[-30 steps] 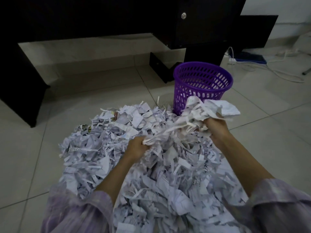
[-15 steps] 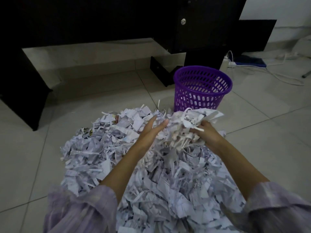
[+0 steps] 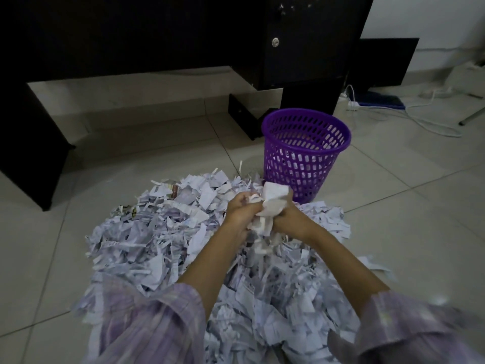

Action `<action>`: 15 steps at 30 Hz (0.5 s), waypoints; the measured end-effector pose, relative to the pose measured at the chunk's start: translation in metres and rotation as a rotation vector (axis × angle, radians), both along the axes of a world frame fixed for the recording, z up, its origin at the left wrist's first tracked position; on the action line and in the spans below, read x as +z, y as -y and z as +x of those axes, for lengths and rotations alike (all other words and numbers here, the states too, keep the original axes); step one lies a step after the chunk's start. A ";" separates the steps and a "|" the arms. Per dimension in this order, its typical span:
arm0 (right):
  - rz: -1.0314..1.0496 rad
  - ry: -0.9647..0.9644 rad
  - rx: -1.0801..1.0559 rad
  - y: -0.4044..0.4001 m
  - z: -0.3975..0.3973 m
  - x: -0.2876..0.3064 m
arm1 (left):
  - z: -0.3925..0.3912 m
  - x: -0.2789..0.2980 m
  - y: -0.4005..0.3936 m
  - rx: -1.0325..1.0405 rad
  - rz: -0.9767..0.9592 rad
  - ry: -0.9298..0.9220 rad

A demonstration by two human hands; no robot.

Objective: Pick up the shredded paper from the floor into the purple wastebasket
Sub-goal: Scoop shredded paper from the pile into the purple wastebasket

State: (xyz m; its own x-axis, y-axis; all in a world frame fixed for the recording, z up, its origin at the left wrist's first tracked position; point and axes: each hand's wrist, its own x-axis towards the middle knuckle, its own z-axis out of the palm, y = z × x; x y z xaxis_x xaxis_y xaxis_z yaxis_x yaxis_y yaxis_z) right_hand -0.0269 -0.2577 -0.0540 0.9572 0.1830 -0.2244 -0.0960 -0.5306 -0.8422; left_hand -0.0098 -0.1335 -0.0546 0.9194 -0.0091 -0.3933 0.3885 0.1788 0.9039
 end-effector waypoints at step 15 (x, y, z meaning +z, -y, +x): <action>0.786 -0.359 -0.134 0.020 -0.008 -0.003 | -0.002 -0.006 0.009 0.155 -0.072 -0.004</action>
State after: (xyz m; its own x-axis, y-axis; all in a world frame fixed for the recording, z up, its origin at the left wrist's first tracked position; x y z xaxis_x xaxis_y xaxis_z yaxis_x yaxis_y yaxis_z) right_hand -0.0354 -0.2773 -0.0571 0.8775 0.3022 -0.3723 -0.4453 0.2255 -0.8665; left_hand -0.0114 -0.1423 -0.0601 0.9103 0.1046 -0.4005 0.3548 0.3012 0.8851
